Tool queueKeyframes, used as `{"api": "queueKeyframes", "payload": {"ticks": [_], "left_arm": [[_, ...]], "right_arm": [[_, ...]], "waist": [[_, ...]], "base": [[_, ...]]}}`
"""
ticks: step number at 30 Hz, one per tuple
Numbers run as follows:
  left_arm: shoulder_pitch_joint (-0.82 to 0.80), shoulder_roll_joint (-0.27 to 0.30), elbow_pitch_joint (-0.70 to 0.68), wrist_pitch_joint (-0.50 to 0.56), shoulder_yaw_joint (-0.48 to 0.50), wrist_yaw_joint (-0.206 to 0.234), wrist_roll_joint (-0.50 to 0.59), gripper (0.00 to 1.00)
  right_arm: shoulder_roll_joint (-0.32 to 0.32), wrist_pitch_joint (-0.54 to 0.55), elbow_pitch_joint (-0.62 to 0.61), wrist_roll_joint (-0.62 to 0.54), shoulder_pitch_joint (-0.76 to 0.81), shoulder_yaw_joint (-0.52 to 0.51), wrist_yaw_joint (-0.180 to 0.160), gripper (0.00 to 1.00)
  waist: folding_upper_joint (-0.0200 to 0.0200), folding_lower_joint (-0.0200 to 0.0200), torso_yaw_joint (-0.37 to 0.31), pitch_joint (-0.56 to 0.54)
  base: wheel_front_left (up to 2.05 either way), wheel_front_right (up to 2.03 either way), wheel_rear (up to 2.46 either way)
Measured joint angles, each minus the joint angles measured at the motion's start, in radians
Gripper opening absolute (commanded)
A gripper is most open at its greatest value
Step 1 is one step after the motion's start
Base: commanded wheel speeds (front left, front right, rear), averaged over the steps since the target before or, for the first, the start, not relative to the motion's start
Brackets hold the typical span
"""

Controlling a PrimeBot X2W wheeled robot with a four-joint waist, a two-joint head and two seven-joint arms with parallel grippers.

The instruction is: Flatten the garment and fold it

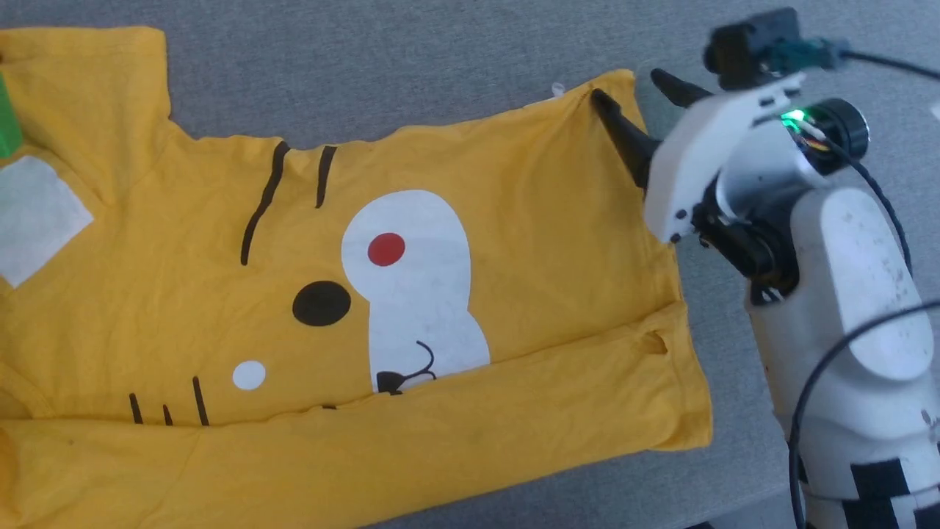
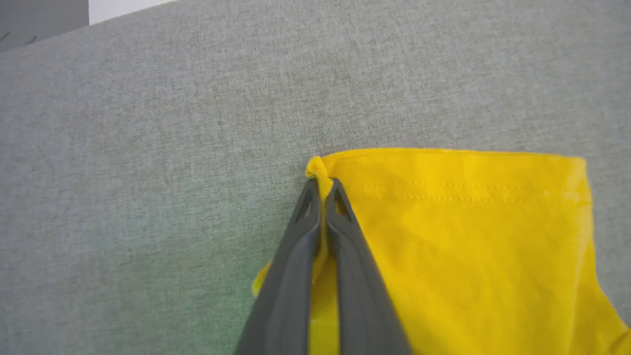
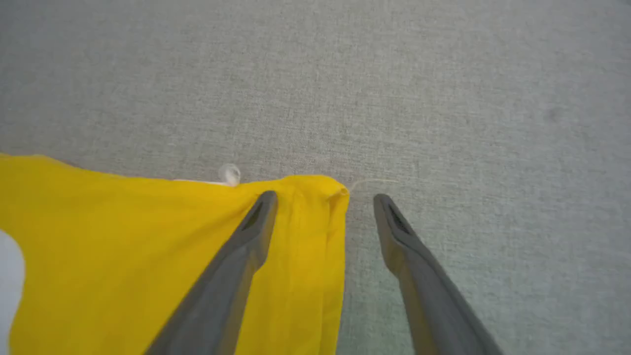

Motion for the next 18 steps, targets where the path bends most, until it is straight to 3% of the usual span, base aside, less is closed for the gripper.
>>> {"api": "queueKeyframes", "payload": {"ticks": [4,5,6,7,8,10,18], "left_arm": [[0.000,-0.016,-0.002,-0.034,0.000,-0.003,-0.001,0.00],[0.000,-0.018,-0.002,-0.041,-0.001,-0.007,-0.002,0.00],[-0.001,-0.029,0.005,-0.069,-0.005,-0.016,-0.003,0.00],[0.000,-0.034,0.010,-0.080,-0.004,-0.016,-0.004,0.00],[0.000,-0.040,0.017,-0.095,-0.004,-0.017,-0.005,0.00],[0.006,-0.050,0.023,-0.141,-0.004,-0.028,-0.006,0.00],[0.095,-0.087,0.034,-0.511,0.035,-0.133,-0.007,0.00]], "right_arm": [[0.001,0.137,0.060,-0.041,-0.072,0.006,0.000,1.00],[0.001,0.159,0.068,-0.042,-0.082,0.004,0.000,0.95],[0.002,0.235,0.089,-0.061,-0.118,-0.003,0.000,0.36],[0.003,0.245,0.091,-0.063,-0.122,-0.007,0.000,0.10],[0.003,0.249,0.093,-0.066,-0.123,-0.012,0.000,0.00],[0.003,0.229,0.096,-0.074,-0.121,-0.022,0.000,0.00],[0.002,0.004,0.091,-0.104,-0.013,-0.046,0.000,0.00]], "waist": [[0.0000,0.0000,0.015,0.008],[0.0000,0.0000,0.018,0.009],[0.0000,0.0000,0.028,0.009],[0.0000,-0.0001,0.030,0.008],[0.0000,0.0000,0.033,0.005],[0.0000,0.0000,0.038,-0.003],[0.0000,0.0000,0.068,-0.075]], "base": [[0.00,0.00,0.00],[0.00,0.00,0.00],[0.00,0.00,0.00],[0.00,0.00,0.00],[0.00,0.00,0.00],[0.00,0.00,0.00],[0.00,0.00,0.00]]}}
